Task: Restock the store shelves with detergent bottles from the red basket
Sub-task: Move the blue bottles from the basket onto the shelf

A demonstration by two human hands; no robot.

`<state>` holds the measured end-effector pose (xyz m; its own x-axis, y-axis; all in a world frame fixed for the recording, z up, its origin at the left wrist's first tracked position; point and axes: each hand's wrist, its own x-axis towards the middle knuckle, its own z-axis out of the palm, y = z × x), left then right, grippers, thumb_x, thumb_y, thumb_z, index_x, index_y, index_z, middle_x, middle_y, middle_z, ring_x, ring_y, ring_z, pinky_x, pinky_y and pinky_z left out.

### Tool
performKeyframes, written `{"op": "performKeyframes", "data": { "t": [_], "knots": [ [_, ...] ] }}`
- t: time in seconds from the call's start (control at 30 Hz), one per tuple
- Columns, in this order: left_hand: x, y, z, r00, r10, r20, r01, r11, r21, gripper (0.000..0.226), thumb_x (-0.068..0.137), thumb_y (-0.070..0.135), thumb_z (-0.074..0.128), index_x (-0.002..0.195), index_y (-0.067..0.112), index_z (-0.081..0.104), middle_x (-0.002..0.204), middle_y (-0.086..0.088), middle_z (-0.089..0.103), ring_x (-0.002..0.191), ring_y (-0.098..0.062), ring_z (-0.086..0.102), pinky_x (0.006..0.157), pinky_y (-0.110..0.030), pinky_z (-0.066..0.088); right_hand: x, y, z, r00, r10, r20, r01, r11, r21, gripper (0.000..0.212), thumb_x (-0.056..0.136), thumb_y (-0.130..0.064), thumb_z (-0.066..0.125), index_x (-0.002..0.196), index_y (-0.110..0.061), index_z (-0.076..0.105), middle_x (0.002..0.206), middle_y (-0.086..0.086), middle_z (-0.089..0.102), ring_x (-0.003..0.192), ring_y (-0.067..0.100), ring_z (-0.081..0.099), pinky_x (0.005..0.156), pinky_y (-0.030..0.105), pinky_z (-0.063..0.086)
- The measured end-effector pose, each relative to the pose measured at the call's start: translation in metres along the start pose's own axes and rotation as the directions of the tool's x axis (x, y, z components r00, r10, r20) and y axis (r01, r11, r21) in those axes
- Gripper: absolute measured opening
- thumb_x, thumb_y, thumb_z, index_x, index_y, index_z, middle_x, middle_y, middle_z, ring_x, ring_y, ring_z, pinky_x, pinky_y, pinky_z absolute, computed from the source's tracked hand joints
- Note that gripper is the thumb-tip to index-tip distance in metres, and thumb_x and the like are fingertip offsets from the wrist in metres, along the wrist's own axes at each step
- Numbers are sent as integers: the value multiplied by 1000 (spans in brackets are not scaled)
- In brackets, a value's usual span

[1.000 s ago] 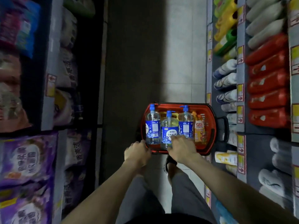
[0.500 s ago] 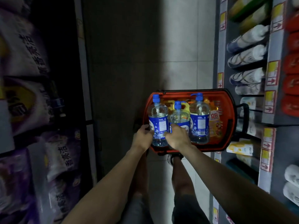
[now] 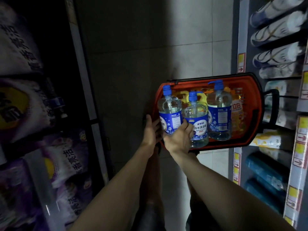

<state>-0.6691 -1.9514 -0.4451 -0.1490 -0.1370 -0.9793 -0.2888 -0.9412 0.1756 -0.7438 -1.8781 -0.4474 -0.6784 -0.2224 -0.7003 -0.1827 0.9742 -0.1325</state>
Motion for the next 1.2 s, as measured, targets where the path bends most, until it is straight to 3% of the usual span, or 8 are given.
{"op": "performKeyframes", "data": {
  "t": [0.17, 0.53, 0.63, 0.73, 0.8, 0.87, 1.07, 1.2],
  "knots": [
    [6, -2, -5, 999, -35, -9, 35, 999, -33, 75, 107, 70, 13, 147, 27, 60, 143, -4, 66, 124, -20, 63, 115, -42, 43, 3, -14, 8, 990, 97, -103, -100, 995, -23, 109, 67, -58, 92, 147, -10, 36, 143, 12, 41, 137, 35, 39, 101, 57, 53],
    [-4, 5, -6, 1000, -6, -11, 6, 1000, 26, 73, 109, 65, 14, 151, 23, 57, 148, -4, 63, 135, -22, 57, 126, -44, 33, 9, -3, -1, 989, 52, -139, -56, 998, -25, 103, 59, -68, 91, 131, -6, 50, 128, 12, 52, 119, 31, 58, 86, 48, 57],
    [0, 10, -5, 1000, 20, -4, -20, 999, 51, 72, 111, 61, 14, 153, 17, 52, 148, -2, 61, 127, -17, 59, 116, -35, 39, 11, -3, -12, 993, 55, -103, -56, 998, -13, 102, 58, -74, 88, 129, -9, 53, 124, 8, 55, 112, 28, 61, 86, 44, 54],
    [2, 14, 1, 1000, -12, -8, 12, 1000, 20, 68, 112, 59, 16, 150, 17, 53, 136, 0, 63, 109, -11, 63, 86, -25, 51, 13, 3, -25, 996, 89, -6, -89, 993, 76, 94, 51, -76, 88, 119, -16, 60, 114, 1, 63, 95, 18, 62, 83, 37, 54],
    [5, 13, 3, 999, -49, -16, 49, 998, -27, 70, 110, 64, 18, 138, 18, 63, 135, -6, 70, 101, -13, 71, 82, -30, 55, 12, 8, -33, 993, 82, 87, -98, 975, 197, 75, 49, -71, 90, 101, -22, 69, 96, -4, 74, 79, 12, 71, 75, 35, 61],
    [7, 11, 6, 997, -80, -16, 78, 992, -99, 72, 108, 66, 21, 125, 16, 71, 118, -12, 78, 96, -22, 77, 84, -37, 60, 13, 14, -41, 980, 55, 192, -112, 946, 303, 53, 56, -59, 95, 89, -22, 76, 80, -6, 78, 68, 8, 75, 68, 31, 63],
    [-9, 7, 15, 989, -146, 1, 140, 947, -290, 74, 108, 66, 30, 123, 5, 71, 99, -21, 80, 79, -32, 80, 59, -40, 64, 16, 24, -56, 918, -33, 395, -131, 915, 381, 30, 73, -40, 95, 86, -22, 75, 76, -7, 78, 62, -1, 73, 51, 12, 50],
    [-31, -1, 16, 993, -114, 14, 112, 936, -333, 64, 110, 60, 29, 116, 11, 70, 94, -13, 81, 81, -26, 80, 66, -38, 65, 11, 36, -69, 890, -85, 448, -132, 892, 433, 37, 73, -38, 96, 100, -20, 79, 87, -5, 82, 83, 9, 79, 75, 27, 61]
  ]
}}
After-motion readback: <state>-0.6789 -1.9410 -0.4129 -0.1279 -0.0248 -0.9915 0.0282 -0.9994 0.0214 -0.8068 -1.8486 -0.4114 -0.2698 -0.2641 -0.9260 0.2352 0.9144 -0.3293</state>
